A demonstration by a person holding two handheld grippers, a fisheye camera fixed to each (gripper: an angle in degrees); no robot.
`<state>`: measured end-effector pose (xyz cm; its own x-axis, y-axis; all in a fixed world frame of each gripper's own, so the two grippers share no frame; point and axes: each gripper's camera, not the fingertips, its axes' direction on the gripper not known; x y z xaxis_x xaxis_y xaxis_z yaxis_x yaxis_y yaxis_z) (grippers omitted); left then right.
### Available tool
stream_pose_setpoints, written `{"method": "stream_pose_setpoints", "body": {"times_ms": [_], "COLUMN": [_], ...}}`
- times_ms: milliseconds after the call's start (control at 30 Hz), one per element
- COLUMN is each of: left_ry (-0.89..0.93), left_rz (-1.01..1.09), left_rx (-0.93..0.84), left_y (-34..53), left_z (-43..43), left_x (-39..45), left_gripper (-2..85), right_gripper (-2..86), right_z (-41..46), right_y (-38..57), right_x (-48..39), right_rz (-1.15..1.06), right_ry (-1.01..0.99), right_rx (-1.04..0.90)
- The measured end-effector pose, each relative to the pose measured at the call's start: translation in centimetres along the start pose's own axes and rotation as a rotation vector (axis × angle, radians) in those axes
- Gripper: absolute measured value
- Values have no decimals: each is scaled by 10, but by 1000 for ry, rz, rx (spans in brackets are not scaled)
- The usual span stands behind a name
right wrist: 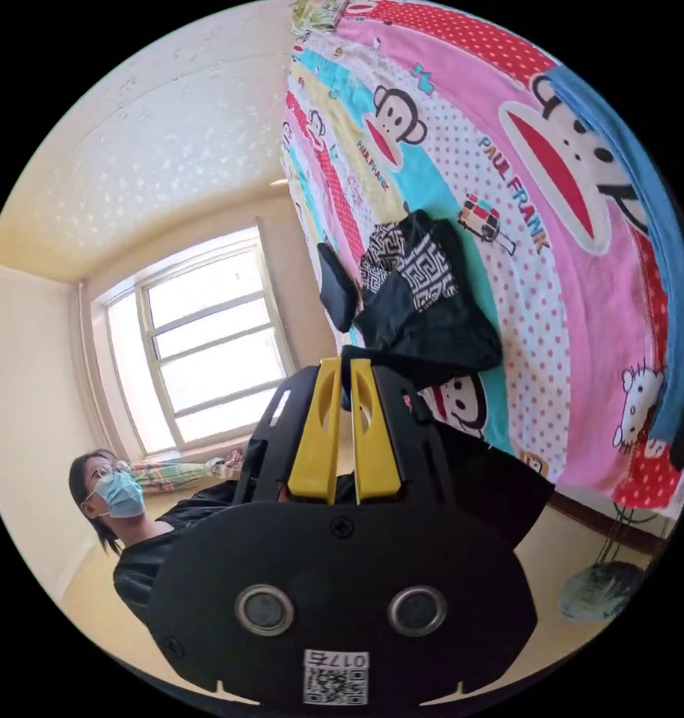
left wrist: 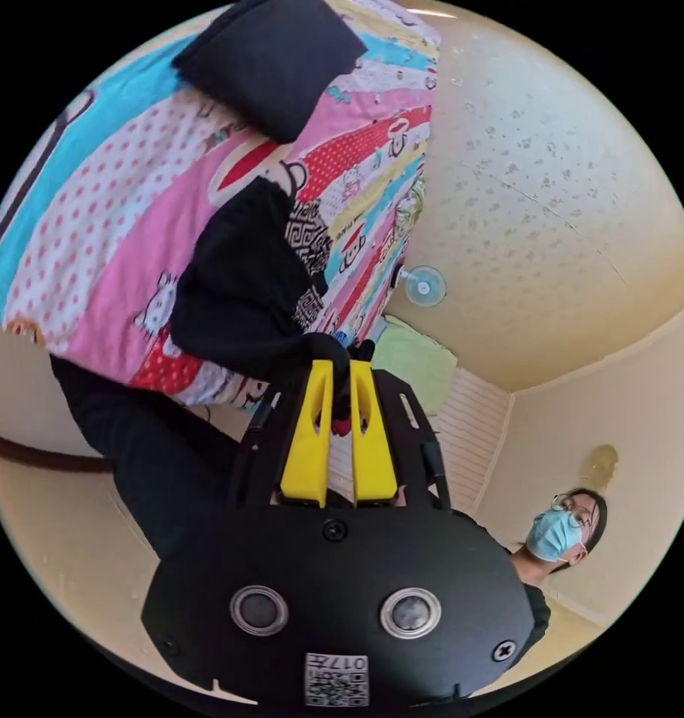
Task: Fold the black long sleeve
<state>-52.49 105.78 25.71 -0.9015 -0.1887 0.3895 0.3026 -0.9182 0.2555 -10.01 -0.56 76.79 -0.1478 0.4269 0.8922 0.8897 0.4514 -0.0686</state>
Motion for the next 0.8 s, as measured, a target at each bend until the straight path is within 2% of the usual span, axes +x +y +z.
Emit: {"method": "stream_pose_setpoints", "body": {"times_ms": [100, 200, 333, 500, 667, 733, 800], "left_ry": [-98, -155, -171, -293, -448, -446, -412], "left_rz": [134, 63, 69, 68, 77, 68, 96], "left_rx": [89, 122, 128, 172, 52, -10, -26], "left_y": [-62, -84, -64, -37, -51, -54, -47], "left_z": [-2, 2, 21, 60, 114, 128, 127], "left_x": [32, 23, -6, -49, -61, -65, -57], "left_gripper": [112, 165, 149, 158, 135, 66, 49], "right_gripper": [66, 81, 83, 110, 91, 44, 32], "right_z": [19, 34, 60, 87, 130, 154, 162], "right_y": [-68, -93, -86, -65, -69, -74, -75], "right_x": [-25, -25, 5, 56, 91, 103, 102], "right_rz": [-56, -29, 12, 99, 110, 107, 93], "right_ry": [3, -52, 109, 357, 429, 421, 407], "right_rx": [77, 183, 162, 134, 27, -92, -153]}}
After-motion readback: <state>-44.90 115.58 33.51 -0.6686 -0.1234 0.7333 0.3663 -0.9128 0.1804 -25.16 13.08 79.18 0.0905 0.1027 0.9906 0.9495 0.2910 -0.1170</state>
